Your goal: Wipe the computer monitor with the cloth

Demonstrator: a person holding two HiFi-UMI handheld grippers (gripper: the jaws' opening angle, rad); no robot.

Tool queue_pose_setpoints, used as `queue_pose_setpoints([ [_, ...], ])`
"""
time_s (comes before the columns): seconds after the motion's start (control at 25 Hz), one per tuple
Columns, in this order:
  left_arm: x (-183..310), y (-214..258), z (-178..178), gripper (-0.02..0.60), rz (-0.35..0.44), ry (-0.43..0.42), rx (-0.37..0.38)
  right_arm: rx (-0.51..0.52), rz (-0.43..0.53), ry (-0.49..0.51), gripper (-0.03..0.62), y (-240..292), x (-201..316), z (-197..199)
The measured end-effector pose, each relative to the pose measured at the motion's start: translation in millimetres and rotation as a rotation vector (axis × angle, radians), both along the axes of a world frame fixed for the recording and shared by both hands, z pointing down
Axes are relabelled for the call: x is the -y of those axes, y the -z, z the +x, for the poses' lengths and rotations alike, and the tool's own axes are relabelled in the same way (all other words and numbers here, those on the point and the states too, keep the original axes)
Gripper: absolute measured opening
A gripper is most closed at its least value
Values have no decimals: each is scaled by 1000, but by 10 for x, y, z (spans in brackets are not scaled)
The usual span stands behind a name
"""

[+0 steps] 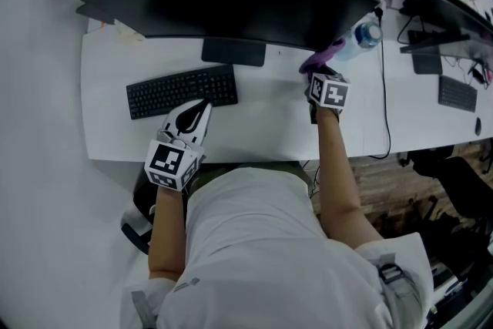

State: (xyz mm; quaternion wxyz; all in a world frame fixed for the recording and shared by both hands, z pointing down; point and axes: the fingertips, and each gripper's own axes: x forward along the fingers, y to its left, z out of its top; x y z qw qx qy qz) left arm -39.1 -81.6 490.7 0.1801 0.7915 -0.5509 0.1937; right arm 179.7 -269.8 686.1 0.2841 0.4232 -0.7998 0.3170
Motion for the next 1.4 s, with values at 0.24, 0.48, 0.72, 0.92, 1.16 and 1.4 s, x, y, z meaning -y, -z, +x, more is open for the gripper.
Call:
queue_pose_setpoints([
  [0.24, -14, -11, -164, 0, -3, 6, -9, 49, -54, -25, 67, -62, -5, -166],
  [0.48, -24, -52, -340, 0, -4, 9, -20, 136, -71, -31, 67, -45, -25, -409],
  [0.72, -29, -90, -517, 0, -2, 11, -32, 248, -77, -48, 67, 35, -40, -670],
  [0.92, -52, -81, -639, 0, 5, 9, -47, 310, -86, -32, 67, 122, -114, -963],
  [1.16, -114, -107, -851, 0, 19, 25, -74, 339, -100, 2, 67, 186, -212, -1356],
  [1.4, -224, -159, -1165, 0, 26, 62, -110, 335, -109, 28, 67, 208, -298, -1742],
])
